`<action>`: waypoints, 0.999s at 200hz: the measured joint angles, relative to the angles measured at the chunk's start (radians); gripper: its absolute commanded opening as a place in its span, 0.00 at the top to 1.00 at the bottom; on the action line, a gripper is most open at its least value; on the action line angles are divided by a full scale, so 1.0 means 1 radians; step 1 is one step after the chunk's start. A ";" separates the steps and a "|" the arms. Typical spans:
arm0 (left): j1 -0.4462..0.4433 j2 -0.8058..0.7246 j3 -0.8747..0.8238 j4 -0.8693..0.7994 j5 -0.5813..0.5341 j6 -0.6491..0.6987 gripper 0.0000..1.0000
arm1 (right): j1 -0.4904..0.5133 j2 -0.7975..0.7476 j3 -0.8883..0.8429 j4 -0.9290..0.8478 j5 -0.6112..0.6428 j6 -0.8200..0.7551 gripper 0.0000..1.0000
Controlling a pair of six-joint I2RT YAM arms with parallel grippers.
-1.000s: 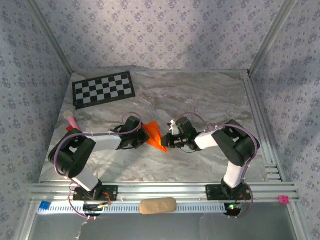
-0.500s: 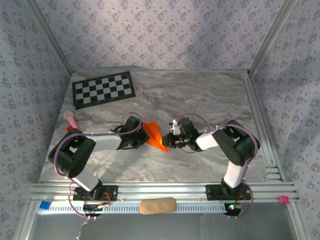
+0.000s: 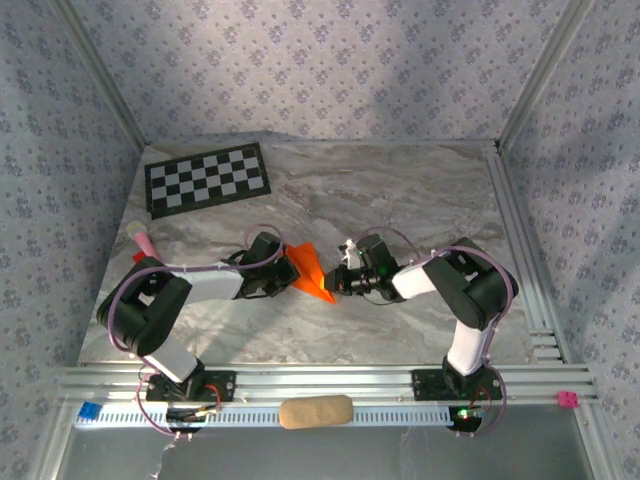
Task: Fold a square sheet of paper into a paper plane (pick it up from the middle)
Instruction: Fourth fold the wing at the center of the table.
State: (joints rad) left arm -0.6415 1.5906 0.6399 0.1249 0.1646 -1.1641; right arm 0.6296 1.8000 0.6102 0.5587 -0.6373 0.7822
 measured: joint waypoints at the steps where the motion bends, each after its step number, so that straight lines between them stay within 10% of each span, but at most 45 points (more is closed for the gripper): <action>1: 0.000 0.000 0.000 0.000 0.000 0.000 0.84 | 0.000 0.000 0.000 0.000 0.000 0.000 0.98; 200: -0.013 0.076 0.042 0.194 0.109 0.016 0.91 | -0.008 0.003 0.003 -0.005 -0.007 0.012 0.99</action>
State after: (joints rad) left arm -0.6544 1.6661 0.6819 0.3187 0.2741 -1.1481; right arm 0.6212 1.8027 0.6132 0.5537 -0.6445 0.7940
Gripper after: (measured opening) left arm 0.087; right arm 0.052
